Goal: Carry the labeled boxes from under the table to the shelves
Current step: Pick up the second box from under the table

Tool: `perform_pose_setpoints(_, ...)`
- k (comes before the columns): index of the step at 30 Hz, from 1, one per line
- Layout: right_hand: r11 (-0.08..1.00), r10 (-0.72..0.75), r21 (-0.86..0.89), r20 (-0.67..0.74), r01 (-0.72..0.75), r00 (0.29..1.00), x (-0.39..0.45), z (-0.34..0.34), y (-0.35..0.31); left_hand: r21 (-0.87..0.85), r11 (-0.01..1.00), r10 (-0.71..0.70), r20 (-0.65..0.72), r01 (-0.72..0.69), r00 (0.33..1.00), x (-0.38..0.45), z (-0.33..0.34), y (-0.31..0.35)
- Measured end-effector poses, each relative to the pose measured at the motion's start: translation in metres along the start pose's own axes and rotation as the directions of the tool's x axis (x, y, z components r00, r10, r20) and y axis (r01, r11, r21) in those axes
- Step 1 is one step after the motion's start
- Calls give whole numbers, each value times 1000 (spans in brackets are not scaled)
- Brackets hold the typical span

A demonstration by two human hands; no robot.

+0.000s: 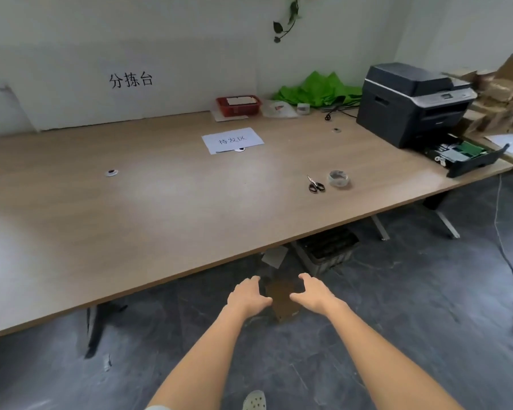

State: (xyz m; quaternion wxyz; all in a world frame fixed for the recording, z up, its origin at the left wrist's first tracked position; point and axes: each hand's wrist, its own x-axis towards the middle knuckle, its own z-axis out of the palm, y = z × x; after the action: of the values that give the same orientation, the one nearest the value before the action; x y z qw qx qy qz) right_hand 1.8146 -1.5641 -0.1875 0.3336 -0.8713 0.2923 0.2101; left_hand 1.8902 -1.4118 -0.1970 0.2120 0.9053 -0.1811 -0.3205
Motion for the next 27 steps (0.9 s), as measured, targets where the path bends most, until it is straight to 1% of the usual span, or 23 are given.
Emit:
perform_pose_setpoints(4,999,45,-27,64,-43,997,76,0,-2,22,1000,-23,71,21,997,82,-2,-5)
perform_pose_setpoints(7,997,71,-45,118,-66,990,127,10,7,52,998,-41,135,34,990,132,12,-9)
perform_pose_setpoints(12,994,107,-32,164,-103,981,213,36,45,87,995,-75,227,56,971,216,68,-31)
perform_pose_setpoints(15,996,92,-28,190,-89,977,273,65,82,51,996,-87,290,75,953,270,116,-48)
perform_pose_setpoints(18,995,104,-16,191,-102,976,337,101,127,14,995,-96,266,96,959,329,173,-75)
perform_pose_setpoints(21,992,121,21,103,-124,987,399,141,176,-9,993,-111,220,116,969,390,232,-108)
perform_pose_setpoints(24,991,135,-27,75,-133,988,468,187,223,-27,991,-123,185,130,975,453,294,-141)
perform_pose_setpoints(27,992,122,-31,78,-120,989,540,232,265,-96,984,-132,175,150,976,520,353,-178)
